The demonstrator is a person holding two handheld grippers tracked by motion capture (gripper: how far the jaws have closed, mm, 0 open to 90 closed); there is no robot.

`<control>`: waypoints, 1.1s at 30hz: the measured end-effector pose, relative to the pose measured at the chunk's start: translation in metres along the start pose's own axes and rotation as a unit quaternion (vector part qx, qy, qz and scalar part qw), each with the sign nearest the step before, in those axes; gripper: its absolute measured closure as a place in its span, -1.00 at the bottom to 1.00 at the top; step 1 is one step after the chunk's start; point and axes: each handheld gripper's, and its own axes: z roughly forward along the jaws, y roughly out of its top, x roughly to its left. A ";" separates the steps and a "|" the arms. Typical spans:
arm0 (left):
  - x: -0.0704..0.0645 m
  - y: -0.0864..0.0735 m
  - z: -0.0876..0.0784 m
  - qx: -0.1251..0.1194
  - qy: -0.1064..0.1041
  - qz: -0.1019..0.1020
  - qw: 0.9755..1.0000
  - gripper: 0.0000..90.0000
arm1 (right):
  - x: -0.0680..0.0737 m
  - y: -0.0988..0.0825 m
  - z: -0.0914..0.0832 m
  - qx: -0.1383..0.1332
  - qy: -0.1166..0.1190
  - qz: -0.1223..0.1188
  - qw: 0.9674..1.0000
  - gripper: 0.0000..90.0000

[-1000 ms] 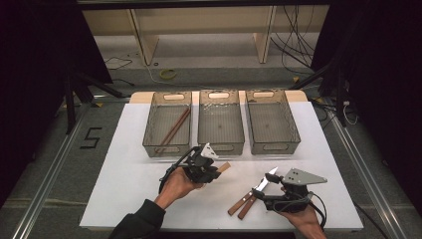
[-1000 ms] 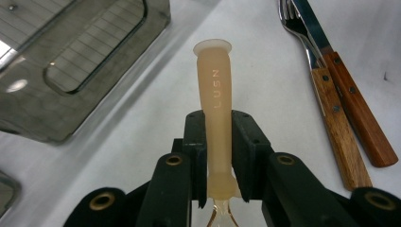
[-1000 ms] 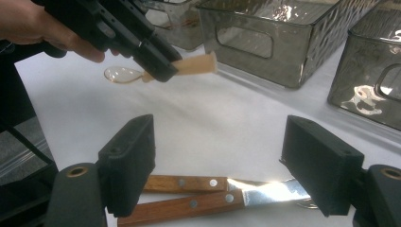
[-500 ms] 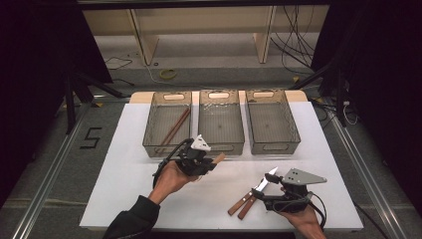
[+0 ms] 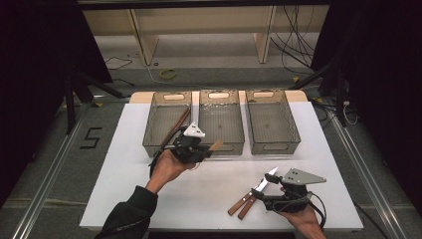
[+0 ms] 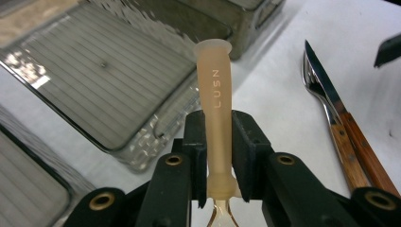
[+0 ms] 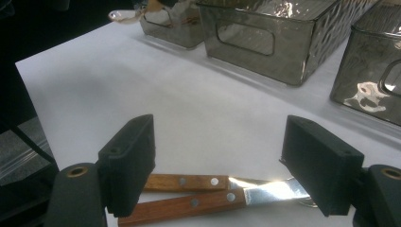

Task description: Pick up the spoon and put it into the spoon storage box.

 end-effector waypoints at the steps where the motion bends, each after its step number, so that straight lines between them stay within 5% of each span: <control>1: 0.002 0.003 -0.001 -0.001 0.002 0.001 1.000 0.70 | 0.000 0.000 0.000 0.000 0.000 0.000 1.000 -0.39; 15: 0.037 0.032 0.003 -0.017 0.044 -0.016 0.999 0.70 | 0.000 0.000 0.001 0.002 0.002 -0.002 1.000 -0.39; 33: 0.054 0.055 0.033 -0.024 0.056 -0.041 0.997 0.70 | 0.000 -0.001 0.001 0.002 0.007 0.000 1.000 -0.39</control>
